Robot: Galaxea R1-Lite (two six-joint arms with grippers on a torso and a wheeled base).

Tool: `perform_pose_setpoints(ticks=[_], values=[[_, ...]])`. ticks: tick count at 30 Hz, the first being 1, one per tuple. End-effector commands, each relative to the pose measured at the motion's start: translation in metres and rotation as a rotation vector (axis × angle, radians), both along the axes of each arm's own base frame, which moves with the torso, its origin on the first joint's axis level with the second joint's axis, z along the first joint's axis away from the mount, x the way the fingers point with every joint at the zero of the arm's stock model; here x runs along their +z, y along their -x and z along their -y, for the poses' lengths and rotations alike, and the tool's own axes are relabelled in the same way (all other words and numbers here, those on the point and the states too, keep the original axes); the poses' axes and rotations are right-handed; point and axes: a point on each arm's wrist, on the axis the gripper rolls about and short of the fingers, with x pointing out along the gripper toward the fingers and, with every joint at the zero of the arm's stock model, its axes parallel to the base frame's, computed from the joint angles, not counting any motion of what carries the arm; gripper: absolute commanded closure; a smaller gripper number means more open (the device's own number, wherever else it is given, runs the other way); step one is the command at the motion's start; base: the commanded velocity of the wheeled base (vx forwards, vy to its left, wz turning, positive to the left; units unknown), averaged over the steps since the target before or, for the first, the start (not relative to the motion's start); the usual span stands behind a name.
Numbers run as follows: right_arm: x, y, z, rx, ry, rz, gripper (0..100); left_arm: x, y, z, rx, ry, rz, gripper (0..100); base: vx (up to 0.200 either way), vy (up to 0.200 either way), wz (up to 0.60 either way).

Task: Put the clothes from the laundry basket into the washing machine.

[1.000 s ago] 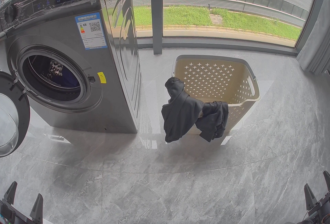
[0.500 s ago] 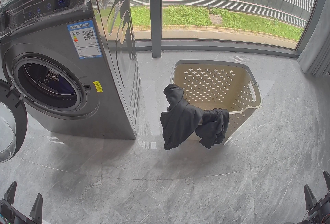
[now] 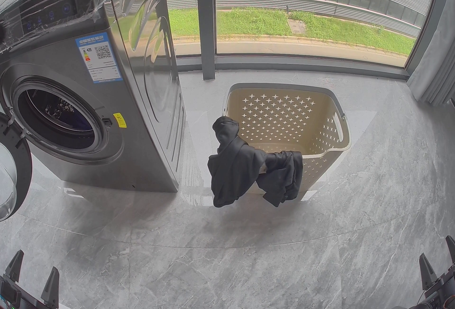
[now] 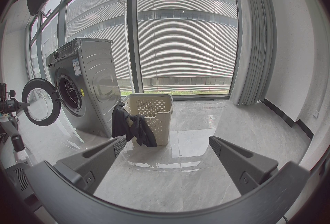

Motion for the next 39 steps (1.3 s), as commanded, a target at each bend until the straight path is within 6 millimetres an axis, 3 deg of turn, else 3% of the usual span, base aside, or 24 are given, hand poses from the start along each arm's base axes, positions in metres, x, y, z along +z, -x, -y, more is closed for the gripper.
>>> perform_pose_setpoints(ticks=[1, 9, 27, 36, 38, 39], values=[[-0.005, 0.000, 0.000, 0.000, 0.000, -0.003, 0, -0.005, 0.000, 0.000, 0.000, 0.000, -0.003, 0, 0.000, 0.000, 0.00], [-0.005, 0.000, 0.000, 0.000, 0.000, -0.003, 0, -0.005, 0.000, 0.000, 0.001, 0.002, -0.003, 0, 0.000, 0.000, 0.00], [-0.005, 0.000, 0.000, 0.005, 0.000, -0.003, 0, -0.005, 0.000, 0.000, 0.000, 0.000, -0.003, 0, 0.200, 0.000, 0.00], [-0.005, 0.000, 0.000, 0.003, -0.004, -0.003, 0, -0.005, 0.000, 0.000, 0.001, 0.000, -0.003, 0, 0.000, 0.000, 0.00], [0.005, 0.002, 0.000, 0.003, 0.001, 0.055, 0, -0.005, 0.000, 0.000, 0.000, 0.000, -0.003, 0, 0.000, 0.000, 0.00], [0.024, 0.008, 0.000, 0.003, 0.002, 0.137, 0, -0.005, 0.000, 0.000, 0.001, 0.000, -0.003, 0, 0.000, 0.000, 0.00]])
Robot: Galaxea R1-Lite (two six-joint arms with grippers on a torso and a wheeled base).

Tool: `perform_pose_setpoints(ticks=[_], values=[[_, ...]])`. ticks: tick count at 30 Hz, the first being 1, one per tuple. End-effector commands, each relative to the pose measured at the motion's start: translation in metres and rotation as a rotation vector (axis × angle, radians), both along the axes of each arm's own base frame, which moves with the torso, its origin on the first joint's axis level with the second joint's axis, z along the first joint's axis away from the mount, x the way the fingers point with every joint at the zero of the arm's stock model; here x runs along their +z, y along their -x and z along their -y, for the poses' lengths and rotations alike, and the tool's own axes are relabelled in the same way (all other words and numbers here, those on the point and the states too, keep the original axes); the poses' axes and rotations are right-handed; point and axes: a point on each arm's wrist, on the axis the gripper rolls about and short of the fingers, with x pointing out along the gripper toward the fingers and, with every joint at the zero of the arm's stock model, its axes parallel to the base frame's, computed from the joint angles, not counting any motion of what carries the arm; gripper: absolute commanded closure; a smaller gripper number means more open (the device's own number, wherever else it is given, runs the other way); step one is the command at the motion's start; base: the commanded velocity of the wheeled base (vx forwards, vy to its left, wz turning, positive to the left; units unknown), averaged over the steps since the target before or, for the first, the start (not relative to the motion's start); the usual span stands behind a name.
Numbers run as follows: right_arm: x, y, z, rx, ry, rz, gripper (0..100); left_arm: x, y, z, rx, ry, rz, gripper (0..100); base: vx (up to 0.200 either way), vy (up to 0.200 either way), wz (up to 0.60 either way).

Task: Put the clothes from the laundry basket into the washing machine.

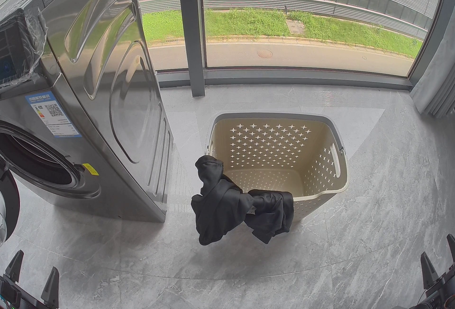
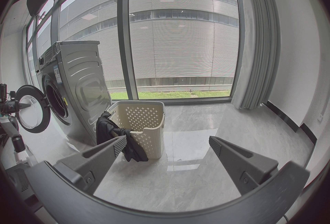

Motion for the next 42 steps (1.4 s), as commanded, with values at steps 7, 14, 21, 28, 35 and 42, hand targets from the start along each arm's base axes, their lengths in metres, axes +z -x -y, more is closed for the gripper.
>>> perform_pose_setpoints(ticks=[7, 14, 21, 28, 35, 42], values=[[0.075, -0.021, -0.002, 0.136, -0.061, -0.106, 0, -0.005, 0.000, 0.000, 0.001, 0.000, -0.003, 0, 0.000, 0.000, 0.00], [0.077, -0.113, -0.019, 0.287, -0.094, -0.409, 0, -0.005, 0.000, 0.000, 0.000, 0.000, -0.003, 0, 0.000, 0.000, 0.00], [0.073, -0.166, -0.057, 0.387, -0.133, -0.443, 0, -0.005, 0.000, 0.000, 0.001, 0.000, -0.003, 0, -0.086, 0.000, 0.00], [0.057, -0.208, -0.093, 0.345, -0.098, -0.554, 0, -0.005, 0.000, 0.000, 0.000, 0.000, -0.003, 0, 0.000, 0.000, 0.00], [0.043, -0.242, -0.123, 0.371, -0.088, -0.594, 0, -0.005, 0.000, 0.000, 0.000, 0.000, -0.003, 0, 0.000, 0.000, 0.00], [0.022, -0.263, -0.148, 0.353, -0.072, -0.617, 0, -0.005, 0.000, 0.000, 0.000, 0.002, -0.003, 0, 0.000, 0.000, 0.00]])
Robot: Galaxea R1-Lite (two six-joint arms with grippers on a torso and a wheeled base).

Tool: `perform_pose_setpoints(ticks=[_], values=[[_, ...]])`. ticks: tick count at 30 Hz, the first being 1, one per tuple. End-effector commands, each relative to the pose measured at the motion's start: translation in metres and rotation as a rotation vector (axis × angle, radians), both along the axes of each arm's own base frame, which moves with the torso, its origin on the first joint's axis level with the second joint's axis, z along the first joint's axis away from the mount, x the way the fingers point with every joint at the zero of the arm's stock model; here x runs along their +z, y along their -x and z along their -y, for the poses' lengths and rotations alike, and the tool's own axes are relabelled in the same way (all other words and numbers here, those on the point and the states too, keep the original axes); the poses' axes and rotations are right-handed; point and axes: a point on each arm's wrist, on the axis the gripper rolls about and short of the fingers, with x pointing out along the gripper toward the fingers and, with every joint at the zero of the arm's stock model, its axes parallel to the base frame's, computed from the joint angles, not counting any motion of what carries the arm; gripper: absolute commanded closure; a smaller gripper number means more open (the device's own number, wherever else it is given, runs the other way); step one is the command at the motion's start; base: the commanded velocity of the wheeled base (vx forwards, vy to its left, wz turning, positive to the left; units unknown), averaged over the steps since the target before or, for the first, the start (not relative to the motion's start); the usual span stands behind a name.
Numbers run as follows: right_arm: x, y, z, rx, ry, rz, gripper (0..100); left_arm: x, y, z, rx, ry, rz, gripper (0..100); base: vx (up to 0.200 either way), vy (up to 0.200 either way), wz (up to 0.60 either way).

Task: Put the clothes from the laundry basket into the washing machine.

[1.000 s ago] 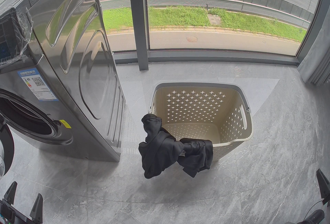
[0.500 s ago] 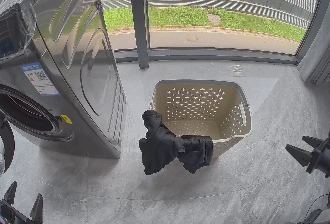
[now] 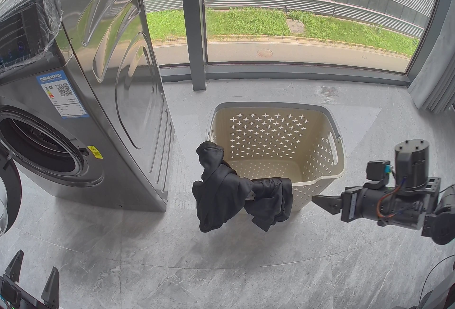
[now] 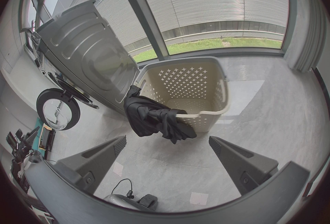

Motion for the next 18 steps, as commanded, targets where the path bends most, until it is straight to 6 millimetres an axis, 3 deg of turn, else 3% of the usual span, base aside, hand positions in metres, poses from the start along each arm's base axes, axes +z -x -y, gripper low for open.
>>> perform_pose_setpoints(ticks=[1, 12, 18], values=[[-0.037, -0.031, -0.037, 0.005, 0.043, -0.074, 0, -0.005, 0.000, 0.000, 0.000, 0.002, -0.002, 0, 0.000, 0.000, 0.00], [-0.057, -0.048, -0.053, -0.016, 0.072, -0.096, 0, -0.005, 0.000, 0.000, 0.000, 0.003, -0.002, 0, 0.000, 0.000, 0.00], [-0.072, -0.068, -0.067, -0.023, 0.079, -0.106, 0, -0.005, 0.000, 0.000, -0.001, 0.003, -0.002, 0, 0.000, 0.000, 0.00]])
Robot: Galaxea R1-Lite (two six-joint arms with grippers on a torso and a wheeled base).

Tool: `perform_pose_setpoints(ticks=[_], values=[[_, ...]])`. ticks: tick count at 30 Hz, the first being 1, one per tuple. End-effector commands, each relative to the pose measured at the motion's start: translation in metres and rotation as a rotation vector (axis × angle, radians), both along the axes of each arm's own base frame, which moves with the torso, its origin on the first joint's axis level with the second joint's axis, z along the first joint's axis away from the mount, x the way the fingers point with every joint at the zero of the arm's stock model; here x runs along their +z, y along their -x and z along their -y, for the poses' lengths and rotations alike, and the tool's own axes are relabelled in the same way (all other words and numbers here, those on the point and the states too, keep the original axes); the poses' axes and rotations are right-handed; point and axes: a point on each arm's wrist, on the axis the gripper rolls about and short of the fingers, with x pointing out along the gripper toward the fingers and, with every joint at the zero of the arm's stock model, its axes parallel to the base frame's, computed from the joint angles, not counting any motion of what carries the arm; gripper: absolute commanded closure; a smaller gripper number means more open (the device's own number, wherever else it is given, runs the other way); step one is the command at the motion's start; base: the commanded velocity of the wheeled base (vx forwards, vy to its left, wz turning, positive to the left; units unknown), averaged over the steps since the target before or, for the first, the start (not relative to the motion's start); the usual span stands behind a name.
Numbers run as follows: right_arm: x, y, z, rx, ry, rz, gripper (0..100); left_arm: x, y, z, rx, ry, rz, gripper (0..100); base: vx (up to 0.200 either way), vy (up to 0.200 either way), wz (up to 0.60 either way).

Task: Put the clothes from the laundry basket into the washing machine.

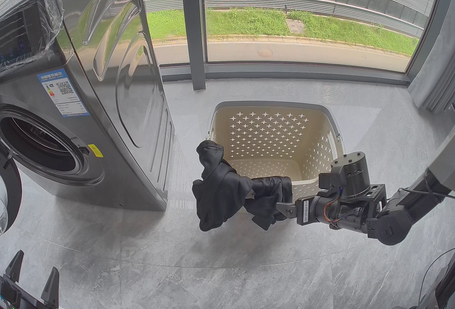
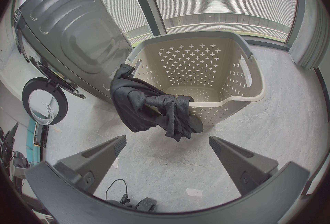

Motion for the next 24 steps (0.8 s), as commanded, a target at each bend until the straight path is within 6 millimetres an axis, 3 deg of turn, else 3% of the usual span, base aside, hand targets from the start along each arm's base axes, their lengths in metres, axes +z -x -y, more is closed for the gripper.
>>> perform_pose_setpoints(ticks=[1, 24], values=[[-0.019, -0.018, -0.012, -0.012, 0.020, -0.025, 0, -0.005, 0.000, 0.000, 0.001, 0.001, -0.003, 0, 0.000, 0.000, 0.00], [-0.057, -0.070, -0.036, -0.121, -0.013, -0.032, 0, -0.005, 0.000, 0.000, -0.001, 0.001, -0.003, 0, 0.000, 0.000, 0.00]])
